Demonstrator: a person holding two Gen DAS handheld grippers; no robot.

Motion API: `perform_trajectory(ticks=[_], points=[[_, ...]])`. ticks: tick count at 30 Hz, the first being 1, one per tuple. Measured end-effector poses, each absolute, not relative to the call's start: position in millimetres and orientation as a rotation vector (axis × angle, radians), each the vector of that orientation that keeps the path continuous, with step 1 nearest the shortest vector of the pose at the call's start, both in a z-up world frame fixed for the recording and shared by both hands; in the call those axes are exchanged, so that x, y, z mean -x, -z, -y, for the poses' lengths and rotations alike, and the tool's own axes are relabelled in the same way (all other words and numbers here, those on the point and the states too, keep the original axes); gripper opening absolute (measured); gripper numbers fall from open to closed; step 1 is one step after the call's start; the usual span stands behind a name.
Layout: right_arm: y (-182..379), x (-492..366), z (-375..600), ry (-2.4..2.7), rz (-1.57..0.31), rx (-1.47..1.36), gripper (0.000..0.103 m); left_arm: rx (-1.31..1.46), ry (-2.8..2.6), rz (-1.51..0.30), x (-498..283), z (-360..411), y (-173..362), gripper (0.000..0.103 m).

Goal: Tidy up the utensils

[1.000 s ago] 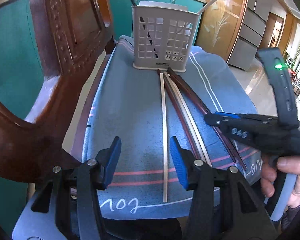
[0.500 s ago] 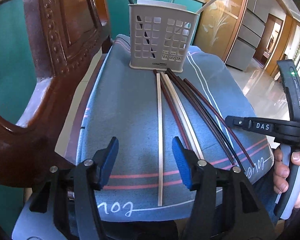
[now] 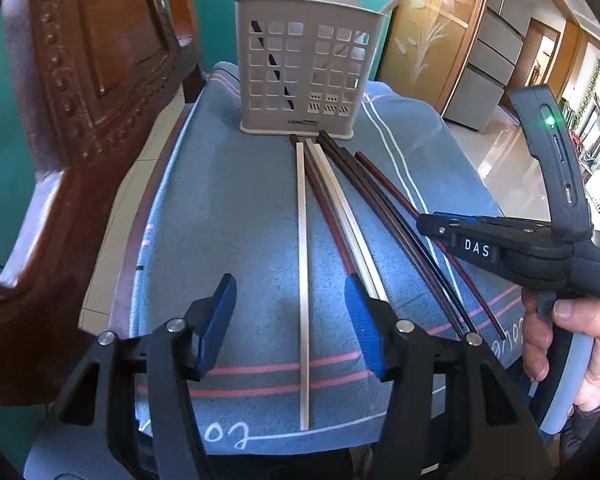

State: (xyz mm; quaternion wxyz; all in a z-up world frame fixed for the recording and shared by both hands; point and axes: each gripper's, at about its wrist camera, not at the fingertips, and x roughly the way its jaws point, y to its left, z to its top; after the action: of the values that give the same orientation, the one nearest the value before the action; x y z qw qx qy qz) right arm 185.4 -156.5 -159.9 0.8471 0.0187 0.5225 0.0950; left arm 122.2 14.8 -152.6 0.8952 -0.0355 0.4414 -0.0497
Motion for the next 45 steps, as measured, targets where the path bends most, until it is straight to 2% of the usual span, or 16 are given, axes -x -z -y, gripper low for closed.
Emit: perform_trajectory(ticks=[5,8,14,15,16,18,24,26,27,28,36,40,45], points=[[160,-185,171,-0.162,-1.106,-0.081,0.012,0.072,0.117,-0.956,-139,-14,160,0.056],[161,-183,177,-0.18,-1.105,-0.096,0.013,0.073,0.128,-0.995,-154,-14,168,0.051],[161,-183,170,-0.186,-1.094,-0.04,0.015,0.024,0.114,-1.036,-175,-12,177,0.027],[162,-182,168,-0.186,-1.093,-0.033,0.015,0.024,0.119,-1.039,-175,-13,177,0.017],[161,-181,167,-0.184,-1.091,-0.029,0.015,0.037,0.124,-1.043,-175,-15,177,0.011],[161,-180,169,-0.181,-1.092,-0.045,0.011,0.055,0.122,-1.048,-173,-21,178,0.006],[158,-177,188,-0.22,-1.172,-0.157,0.008,0.103,0.135,-1.069,-158,-32,176,0.006],[156,-175,188,-0.225,-1.167,-0.139,0.013,0.109,0.135,-1.068,-157,-33,177,0.007],[154,-174,188,-0.21,-1.154,-0.117,0.022,0.104,0.13,-1.065,-158,-33,176,0.013],[153,-174,187,-0.195,-1.145,-0.099,0.028,0.097,0.125,-1.063,-160,-33,176,0.018],[158,-177,177,-0.161,-1.129,-0.006,0.029,0.035,0.082,-1.088,-184,-27,177,0.031],[161,-183,170,-0.159,-1.117,0.03,0.035,0.008,0.071,-1.088,-189,-23,178,0.034],[161,-187,165,-0.136,-1.102,0.053,0.035,-0.012,0.059,-1.098,-195,-17,177,0.038]])
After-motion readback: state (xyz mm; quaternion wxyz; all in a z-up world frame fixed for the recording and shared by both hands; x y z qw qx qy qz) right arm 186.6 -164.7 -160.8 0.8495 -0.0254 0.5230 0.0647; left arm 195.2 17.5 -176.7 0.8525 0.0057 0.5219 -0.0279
